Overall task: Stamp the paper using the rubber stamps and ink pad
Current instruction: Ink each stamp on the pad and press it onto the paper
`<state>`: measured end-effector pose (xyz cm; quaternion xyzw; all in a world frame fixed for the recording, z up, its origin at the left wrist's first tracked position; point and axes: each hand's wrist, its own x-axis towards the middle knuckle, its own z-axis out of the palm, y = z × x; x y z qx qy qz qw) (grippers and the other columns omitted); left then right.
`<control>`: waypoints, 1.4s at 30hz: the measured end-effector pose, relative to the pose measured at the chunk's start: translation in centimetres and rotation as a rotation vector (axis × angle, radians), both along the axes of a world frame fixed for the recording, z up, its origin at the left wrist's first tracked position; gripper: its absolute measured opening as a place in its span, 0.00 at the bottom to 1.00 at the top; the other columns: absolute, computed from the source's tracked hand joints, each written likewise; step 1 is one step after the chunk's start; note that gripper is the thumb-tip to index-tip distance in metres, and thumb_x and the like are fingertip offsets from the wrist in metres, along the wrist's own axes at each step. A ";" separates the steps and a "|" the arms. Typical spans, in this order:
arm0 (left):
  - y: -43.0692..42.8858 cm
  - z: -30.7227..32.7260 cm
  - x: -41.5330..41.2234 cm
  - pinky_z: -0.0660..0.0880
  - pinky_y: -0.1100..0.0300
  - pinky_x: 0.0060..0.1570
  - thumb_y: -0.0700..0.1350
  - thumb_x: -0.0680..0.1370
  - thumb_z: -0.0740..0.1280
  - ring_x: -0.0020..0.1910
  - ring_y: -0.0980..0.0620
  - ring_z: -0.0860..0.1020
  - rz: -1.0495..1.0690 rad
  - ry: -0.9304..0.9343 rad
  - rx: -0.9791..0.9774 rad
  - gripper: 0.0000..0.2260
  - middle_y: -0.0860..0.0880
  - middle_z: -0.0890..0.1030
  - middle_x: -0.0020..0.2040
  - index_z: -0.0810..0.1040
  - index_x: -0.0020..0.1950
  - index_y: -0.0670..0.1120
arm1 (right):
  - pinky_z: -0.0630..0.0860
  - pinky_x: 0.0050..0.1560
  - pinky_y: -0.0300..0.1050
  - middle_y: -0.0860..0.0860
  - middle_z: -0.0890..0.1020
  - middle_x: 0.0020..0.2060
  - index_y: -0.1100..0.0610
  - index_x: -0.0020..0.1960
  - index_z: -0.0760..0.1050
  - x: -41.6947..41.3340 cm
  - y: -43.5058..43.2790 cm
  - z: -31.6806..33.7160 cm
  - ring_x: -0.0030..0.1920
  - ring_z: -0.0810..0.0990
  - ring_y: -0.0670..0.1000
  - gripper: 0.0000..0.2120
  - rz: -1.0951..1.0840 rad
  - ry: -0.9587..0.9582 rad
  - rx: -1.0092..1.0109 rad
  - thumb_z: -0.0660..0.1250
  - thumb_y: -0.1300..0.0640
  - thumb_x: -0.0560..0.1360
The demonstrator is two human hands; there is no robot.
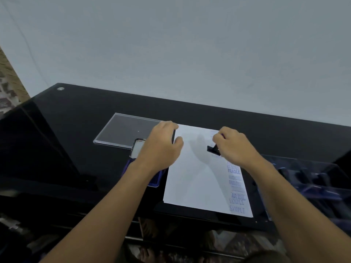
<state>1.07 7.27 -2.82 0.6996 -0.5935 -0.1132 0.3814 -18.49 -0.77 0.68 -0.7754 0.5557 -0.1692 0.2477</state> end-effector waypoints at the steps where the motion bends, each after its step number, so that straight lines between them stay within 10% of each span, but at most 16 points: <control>1: -0.4 -0.1 -0.7 0.62 0.64 0.60 0.46 0.80 0.61 0.69 0.52 0.68 -0.035 0.004 0.007 0.16 0.52 0.73 0.67 0.72 0.68 0.46 | 0.72 0.38 0.48 0.55 0.81 0.42 0.58 0.48 0.73 -0.6 -0.4 0.1 0.42 0.79 0.58 0.12 -0.016 0.011 -0.002 0.56 0.50 0.77; 21: -4.5 -5.1 -5.9 0.51 0.43 0.76 0.46 0.81 0.56 0.77 0.48 0.54 -0.165 -0.217 0.267 0.21 0.49 0.64 0.76 0.66 0.75 0.45 | 0.68 0.35 0.42 0.50 0.75 0.39 0.55 0.47 0.68 -2.0 -2.9 -2.1 0.36 0.72 0.49 0.08 0.177 0.292 0.040 0.59 0.52 0.82; 42: -4.9 -6.0 -6.1 0.45 0.42 0.76 0.45 0.81 0.55 0.78 0.48 0.52 -0.180 -0.208 0.261 0.20 0.49 0.62 0.77 0.68 0.73 0.44 | 0.66 0.34 0.41 0.51 0.75 0.39 0.55 0.49 0.69 -1.4 -3.2 -2.8 0.35 0.72 0.49 0.08 0.189 0.325 0.026 0.58 0.51 0.83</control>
